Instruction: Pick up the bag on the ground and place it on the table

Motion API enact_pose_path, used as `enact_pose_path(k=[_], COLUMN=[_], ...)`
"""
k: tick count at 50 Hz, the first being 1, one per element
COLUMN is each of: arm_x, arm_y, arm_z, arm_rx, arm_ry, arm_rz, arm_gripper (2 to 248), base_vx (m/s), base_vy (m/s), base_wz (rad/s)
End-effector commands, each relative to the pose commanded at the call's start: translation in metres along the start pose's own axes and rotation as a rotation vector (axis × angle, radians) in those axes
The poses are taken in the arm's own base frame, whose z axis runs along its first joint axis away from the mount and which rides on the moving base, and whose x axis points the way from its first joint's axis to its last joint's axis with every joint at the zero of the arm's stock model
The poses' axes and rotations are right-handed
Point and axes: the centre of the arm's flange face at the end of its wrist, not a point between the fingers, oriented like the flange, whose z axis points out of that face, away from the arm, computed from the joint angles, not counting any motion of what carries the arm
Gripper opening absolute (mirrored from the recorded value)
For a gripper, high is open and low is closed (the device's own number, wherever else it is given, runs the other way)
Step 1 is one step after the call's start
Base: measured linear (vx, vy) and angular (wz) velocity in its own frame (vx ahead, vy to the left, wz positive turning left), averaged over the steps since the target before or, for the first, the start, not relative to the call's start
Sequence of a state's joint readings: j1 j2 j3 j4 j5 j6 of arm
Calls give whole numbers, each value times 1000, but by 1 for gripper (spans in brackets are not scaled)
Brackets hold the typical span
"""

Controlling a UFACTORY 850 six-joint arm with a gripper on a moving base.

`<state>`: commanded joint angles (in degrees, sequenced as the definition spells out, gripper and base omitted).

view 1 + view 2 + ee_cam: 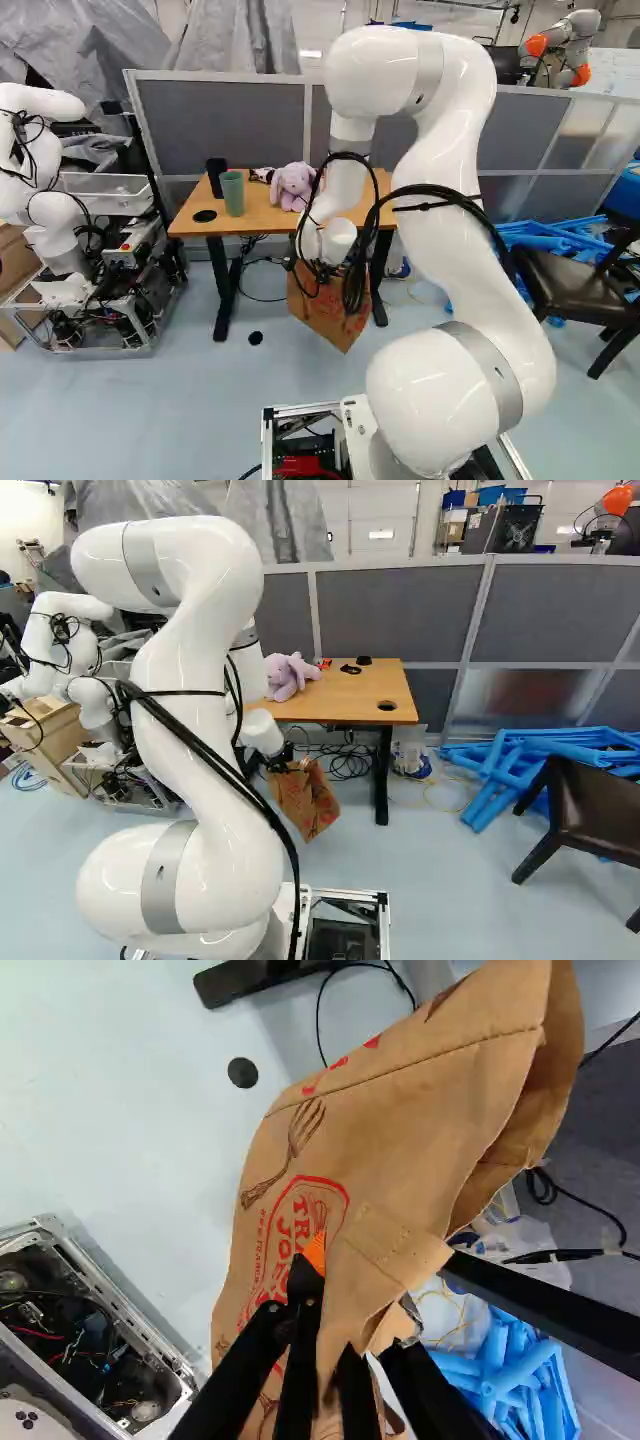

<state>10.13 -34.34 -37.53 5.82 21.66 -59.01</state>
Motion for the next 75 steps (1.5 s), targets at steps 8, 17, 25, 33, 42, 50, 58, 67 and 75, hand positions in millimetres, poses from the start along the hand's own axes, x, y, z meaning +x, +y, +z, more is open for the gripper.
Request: enact_pose_path(k=[8,17,25,33,42,50,58,67,75], arm_x=[1,1,0,-1,-2,-3,-3,-3,-4], arm_y=[2,3,2,1,0,0,0,1,2], arm_z=[-11,-23,-34,-45,-56,-66,-76,-87,-97], arm_rx=[-13,-21,-15,2,24,42,60,79,96], arm_ry=[9,17,15,6,-4,-14,-22,-32,-40], arm_rz=[1,1,2,3,4,5,7,9,13], arm_gripper=[21,21,21,21,21,21,21,21,21], base_vx=[0,0,0,0,0,0,0,0,0], base_vy=[0,0,0,0,0,0,0,0,0], base_wz=[0,0,0,0,0,0,0,0,0])
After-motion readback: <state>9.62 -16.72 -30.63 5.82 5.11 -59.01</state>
